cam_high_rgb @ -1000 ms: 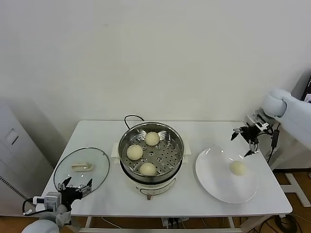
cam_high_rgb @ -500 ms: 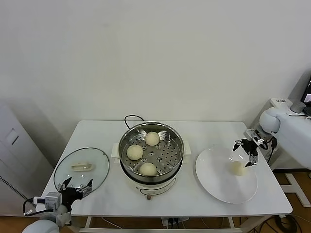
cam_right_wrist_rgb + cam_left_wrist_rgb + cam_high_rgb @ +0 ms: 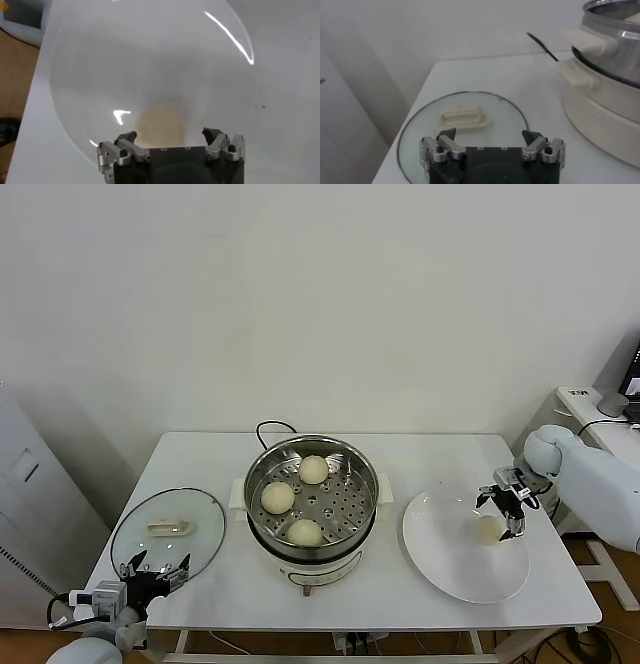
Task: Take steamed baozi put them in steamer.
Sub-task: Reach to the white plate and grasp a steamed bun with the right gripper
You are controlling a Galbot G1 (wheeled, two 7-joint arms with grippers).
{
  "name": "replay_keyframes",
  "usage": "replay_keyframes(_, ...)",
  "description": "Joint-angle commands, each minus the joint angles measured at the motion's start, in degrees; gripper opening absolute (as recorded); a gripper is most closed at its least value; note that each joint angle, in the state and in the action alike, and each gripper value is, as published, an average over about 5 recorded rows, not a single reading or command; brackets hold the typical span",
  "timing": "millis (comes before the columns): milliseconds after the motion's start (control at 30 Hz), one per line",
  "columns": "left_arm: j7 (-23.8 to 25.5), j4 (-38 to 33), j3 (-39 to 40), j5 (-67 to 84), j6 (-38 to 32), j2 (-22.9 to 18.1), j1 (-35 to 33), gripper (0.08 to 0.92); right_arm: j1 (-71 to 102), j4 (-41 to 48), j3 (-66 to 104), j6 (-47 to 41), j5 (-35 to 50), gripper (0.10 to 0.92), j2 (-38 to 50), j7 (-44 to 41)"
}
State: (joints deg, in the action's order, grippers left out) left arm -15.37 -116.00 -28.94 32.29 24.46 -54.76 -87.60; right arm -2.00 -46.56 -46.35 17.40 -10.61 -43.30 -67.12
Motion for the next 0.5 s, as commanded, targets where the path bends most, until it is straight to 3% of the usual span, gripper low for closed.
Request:
replay_keyframes(33,0.0,0.1,0.0,-0.2,-0.1,-0.1,-0.1,0.823,2.5,1.2,2.3,0.2,-3.2,0.823,-1.0,0.5)
replay_keyframes(233,0.0,0.2,-0.1,-0.3,-0.2,-0.1,-0.3,0.823,3.3,1.7,3.8,0.4,-4.7,0.792,-1.6,0.1)
replay_keyframes(500,0.0,0.0,-0.2,-0.4,-0.2,-0.1,-0.3,0.823,3.7,1.8,5.4,0.3,-5.4,0.586,-1.6,0.0)
